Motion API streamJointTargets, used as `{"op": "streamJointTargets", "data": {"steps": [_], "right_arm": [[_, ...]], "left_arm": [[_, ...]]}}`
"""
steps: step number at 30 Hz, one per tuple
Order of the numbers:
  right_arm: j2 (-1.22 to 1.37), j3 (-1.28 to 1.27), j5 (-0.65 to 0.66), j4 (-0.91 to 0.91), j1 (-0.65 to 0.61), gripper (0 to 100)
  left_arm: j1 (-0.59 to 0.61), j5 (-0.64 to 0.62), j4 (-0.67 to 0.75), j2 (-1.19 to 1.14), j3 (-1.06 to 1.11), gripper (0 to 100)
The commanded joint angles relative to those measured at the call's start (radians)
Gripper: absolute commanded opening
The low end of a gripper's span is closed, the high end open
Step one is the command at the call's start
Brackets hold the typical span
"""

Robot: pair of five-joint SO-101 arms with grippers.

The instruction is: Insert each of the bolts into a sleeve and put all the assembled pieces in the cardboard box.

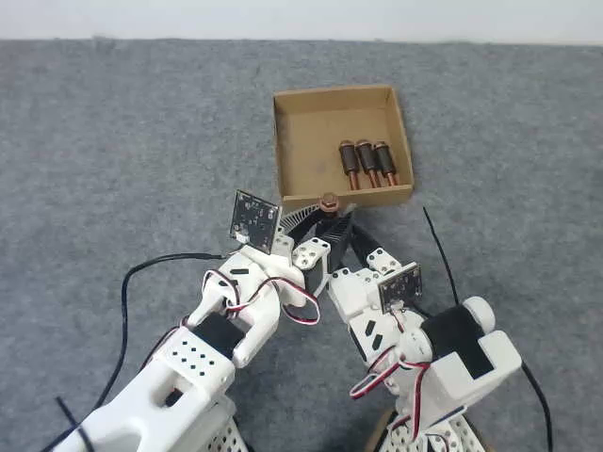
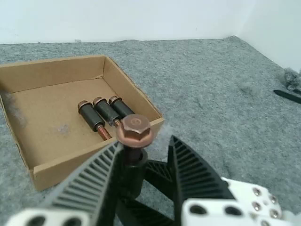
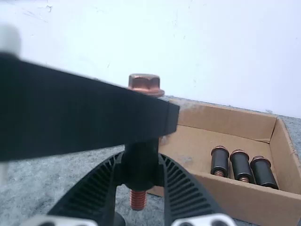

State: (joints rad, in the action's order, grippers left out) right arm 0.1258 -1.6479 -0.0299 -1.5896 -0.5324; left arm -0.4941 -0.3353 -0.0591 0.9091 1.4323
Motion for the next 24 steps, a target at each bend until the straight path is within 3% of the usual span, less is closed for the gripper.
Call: {"op": "streamJointTargets", "data": {"steps": [1, 8, 24], "right_arm": [[-0.050, -0.028, 0.015, -0.028, 0.022, 0.6], [-0.050, -0.028, 0.015, -0.028, 0.022, 0.6], [-0.048, -0.028, 0.015, -0.028, 0.022, 0.6]], "left_arm": [[0.006, -0.011, 0.003, 0.035, -0.007, 14], [0.063, -0.011, 0.002, 0.035, -0.007, 14], [-0.026, -0.014, 0.003, 0.037, -0.030, 14]]}}
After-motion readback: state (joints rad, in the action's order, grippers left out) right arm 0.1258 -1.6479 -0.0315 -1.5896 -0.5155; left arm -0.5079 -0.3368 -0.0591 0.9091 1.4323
